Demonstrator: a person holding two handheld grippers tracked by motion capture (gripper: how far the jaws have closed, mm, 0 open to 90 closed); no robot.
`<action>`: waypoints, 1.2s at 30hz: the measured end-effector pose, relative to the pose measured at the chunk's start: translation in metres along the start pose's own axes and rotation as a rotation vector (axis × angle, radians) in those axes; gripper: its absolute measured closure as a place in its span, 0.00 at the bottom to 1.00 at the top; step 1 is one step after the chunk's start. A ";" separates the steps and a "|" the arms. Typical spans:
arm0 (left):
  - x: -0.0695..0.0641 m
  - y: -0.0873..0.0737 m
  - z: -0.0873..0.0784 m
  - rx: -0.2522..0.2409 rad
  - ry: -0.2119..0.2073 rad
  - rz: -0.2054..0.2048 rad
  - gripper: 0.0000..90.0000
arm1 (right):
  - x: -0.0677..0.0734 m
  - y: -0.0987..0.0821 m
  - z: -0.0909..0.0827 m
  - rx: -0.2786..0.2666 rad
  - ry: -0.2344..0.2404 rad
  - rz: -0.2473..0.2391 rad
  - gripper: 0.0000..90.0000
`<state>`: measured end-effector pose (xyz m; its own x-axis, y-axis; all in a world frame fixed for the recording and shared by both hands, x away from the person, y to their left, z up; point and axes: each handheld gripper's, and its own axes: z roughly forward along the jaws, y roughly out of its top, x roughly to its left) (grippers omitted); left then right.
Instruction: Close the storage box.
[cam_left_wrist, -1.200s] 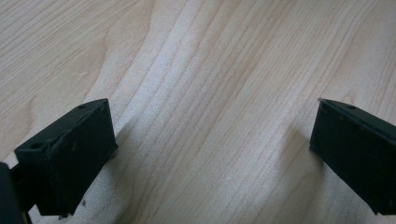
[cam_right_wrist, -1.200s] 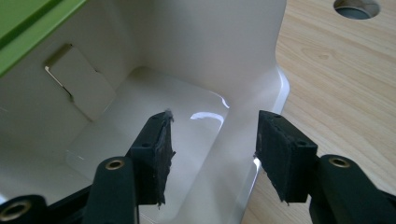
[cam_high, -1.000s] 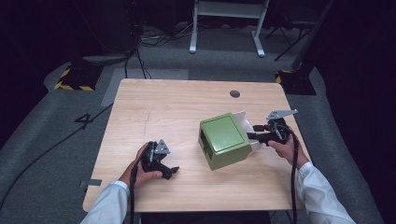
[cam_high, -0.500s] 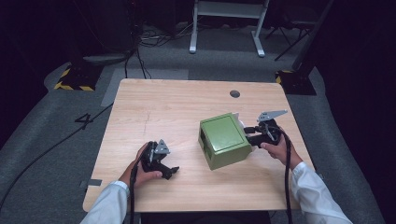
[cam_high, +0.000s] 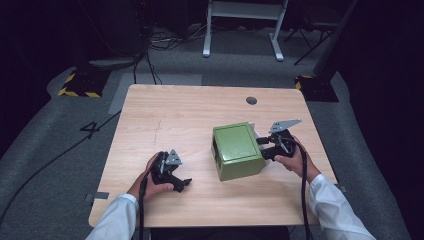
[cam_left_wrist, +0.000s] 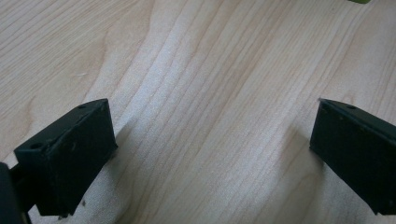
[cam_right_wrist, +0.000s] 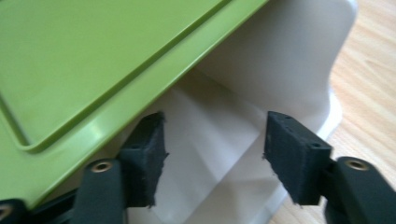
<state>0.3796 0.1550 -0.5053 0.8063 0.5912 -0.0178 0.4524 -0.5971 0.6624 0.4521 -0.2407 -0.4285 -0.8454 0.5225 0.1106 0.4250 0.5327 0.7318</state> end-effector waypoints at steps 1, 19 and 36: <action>0.000 0.000 0.000 0.000 0.000 0.000 0.00 | 0.000 0.000 -0.001 -0.004 -0.003 -0.001 0.42; 0.000 0.000 0.000 0.000 0.000 0.000 0.00 | -0.017 -0.014 -0.001 0.069 -0.102 0.055 0.57; 0.000 0.000 0.000 0.000 0.000 0.000 0.00 | -0.008 -0.010 0.014 0.096 -0.121 0.022 0.63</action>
<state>0.3796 0.1550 -0.5053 0.8063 0.5913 -0.0175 0.4523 -0.5972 0.6625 0.4594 -0.2411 -0.4464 -0.7926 0.6084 0.0400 0.4770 0.5780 0.6621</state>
